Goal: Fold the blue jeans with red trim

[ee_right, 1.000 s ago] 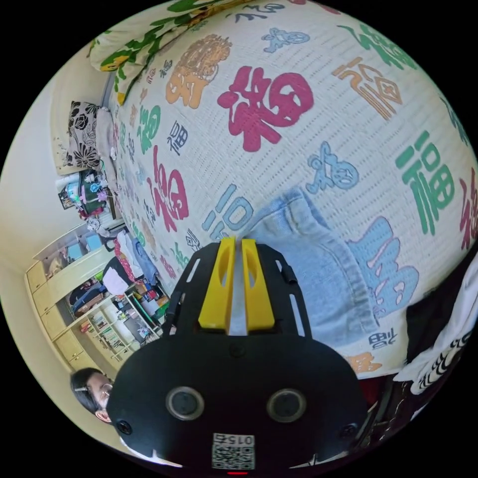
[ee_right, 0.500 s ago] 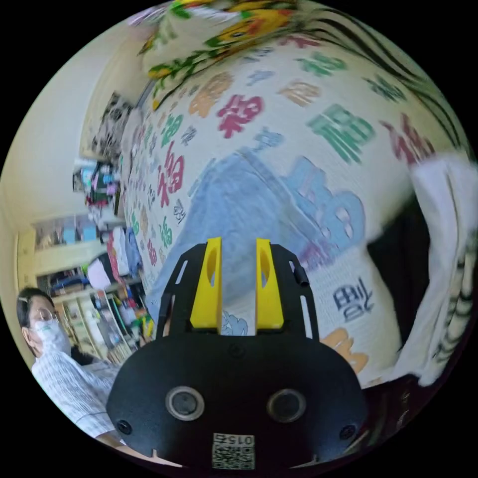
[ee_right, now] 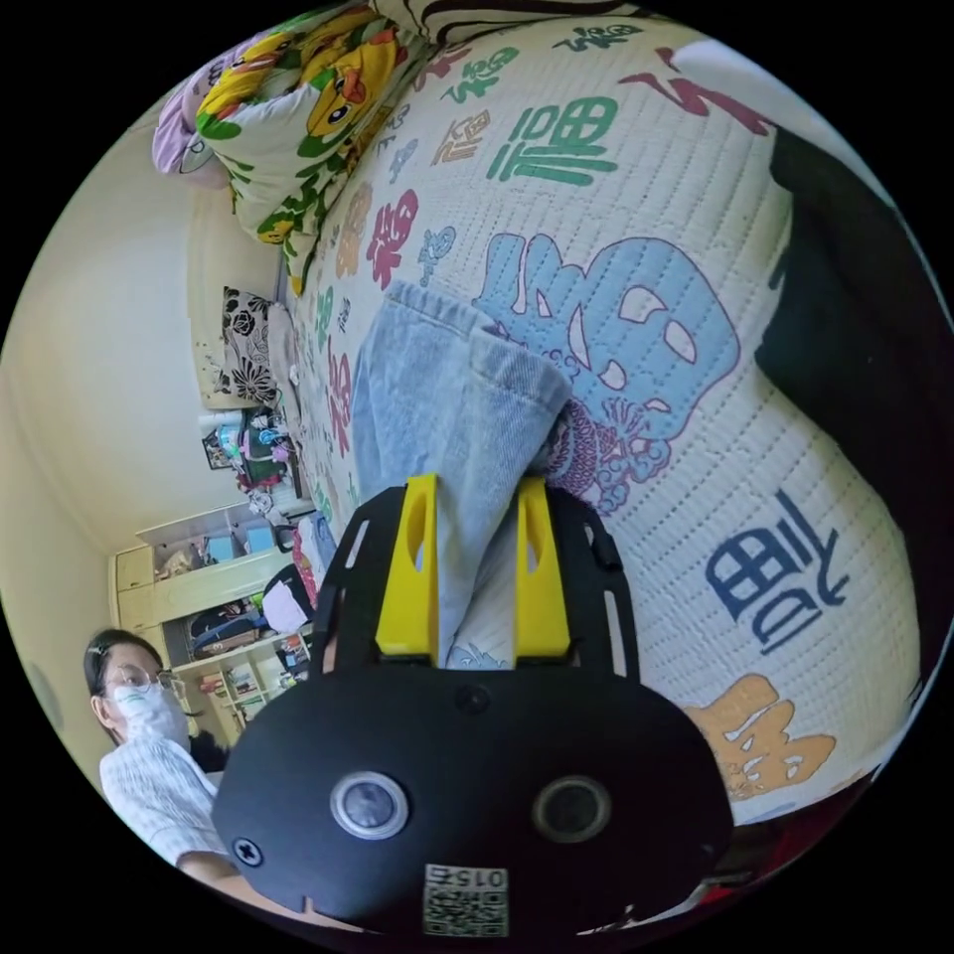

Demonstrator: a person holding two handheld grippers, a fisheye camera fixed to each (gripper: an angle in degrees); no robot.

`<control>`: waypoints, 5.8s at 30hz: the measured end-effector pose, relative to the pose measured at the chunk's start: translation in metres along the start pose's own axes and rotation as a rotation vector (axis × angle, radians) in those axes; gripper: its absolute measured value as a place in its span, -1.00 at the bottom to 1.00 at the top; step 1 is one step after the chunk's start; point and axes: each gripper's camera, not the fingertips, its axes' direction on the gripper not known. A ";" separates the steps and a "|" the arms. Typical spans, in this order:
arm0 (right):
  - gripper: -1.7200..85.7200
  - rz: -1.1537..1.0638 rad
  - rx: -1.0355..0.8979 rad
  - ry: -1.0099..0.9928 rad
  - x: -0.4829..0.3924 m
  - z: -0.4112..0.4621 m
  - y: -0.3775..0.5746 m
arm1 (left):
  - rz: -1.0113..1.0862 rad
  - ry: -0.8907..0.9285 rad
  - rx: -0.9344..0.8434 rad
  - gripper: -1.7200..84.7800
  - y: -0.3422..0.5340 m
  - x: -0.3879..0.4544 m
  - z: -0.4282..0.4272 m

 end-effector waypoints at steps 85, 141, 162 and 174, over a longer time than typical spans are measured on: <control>-0.90 -1.387 -1.048 0.687 -0.270 0.345 0.335 | 1.810 -0.358 -1.126 -0.95 0.457 0.331 0.592; -0.92 -0.339 0.294 0.233 0.089 -0.145 0.460 | 2.356 0.145 -0.901 -0.97 0.812 0.439 0.901; -0.70 0.070 0.180 0.096 0.215 -0.153 0.395 | 2.091 -0.146 -1.479 -0.72 0.858 0.437 1.043; -0.86 0.008 0.236 -0.012 0.227 -0.194 0.370 | 2.135 0.098 -1.529 -0.92 0.877 0.468 0.983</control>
